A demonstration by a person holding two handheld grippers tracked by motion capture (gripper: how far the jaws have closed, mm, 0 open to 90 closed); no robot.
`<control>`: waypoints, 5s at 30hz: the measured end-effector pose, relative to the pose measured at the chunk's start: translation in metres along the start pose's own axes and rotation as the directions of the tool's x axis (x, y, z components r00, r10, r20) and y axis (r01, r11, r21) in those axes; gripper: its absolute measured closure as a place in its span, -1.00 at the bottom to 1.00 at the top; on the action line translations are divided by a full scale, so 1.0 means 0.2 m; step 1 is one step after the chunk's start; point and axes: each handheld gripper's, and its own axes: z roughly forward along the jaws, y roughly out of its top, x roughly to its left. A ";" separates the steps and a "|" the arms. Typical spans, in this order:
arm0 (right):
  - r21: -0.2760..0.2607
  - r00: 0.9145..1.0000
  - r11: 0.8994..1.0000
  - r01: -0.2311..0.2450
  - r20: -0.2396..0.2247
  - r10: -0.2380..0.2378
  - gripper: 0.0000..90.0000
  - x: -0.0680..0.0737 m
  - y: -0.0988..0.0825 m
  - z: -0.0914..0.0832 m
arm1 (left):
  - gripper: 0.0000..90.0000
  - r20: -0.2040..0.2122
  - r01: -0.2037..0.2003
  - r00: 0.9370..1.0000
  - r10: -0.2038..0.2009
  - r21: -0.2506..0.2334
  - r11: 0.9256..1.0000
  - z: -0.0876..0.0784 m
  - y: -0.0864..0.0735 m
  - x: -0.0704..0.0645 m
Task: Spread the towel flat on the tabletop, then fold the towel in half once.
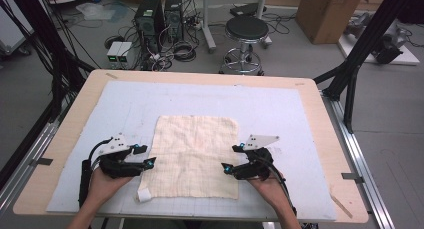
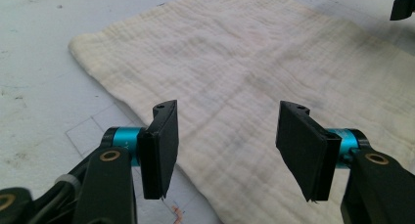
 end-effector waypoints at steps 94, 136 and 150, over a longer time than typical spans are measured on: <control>-0.042 0.952 0.964 -0.264 0.151 0.267 0.92 -0.65 0.34 0.08 | 0.94 -0.232 0.198 0.953 -0.195 -0.009 0.980 0.37 0.46 0.50; -0.065 0.981 0.979 -0.192 -0.023 0.191 0.92 -0.36 0.35 -0.10 | 0.94 -0.144 0.083 0.986 -0.085 -0.023 0.996 0.10 0.31 0.28; -0.070 0.982 0.980 -0.186 -0.056 0.182 0.92 -0.29 0.21 -0.12 | 0.94 -0.104 0.060 0.993 -0.062 -0.020 0.998 0.04 0.19 0.19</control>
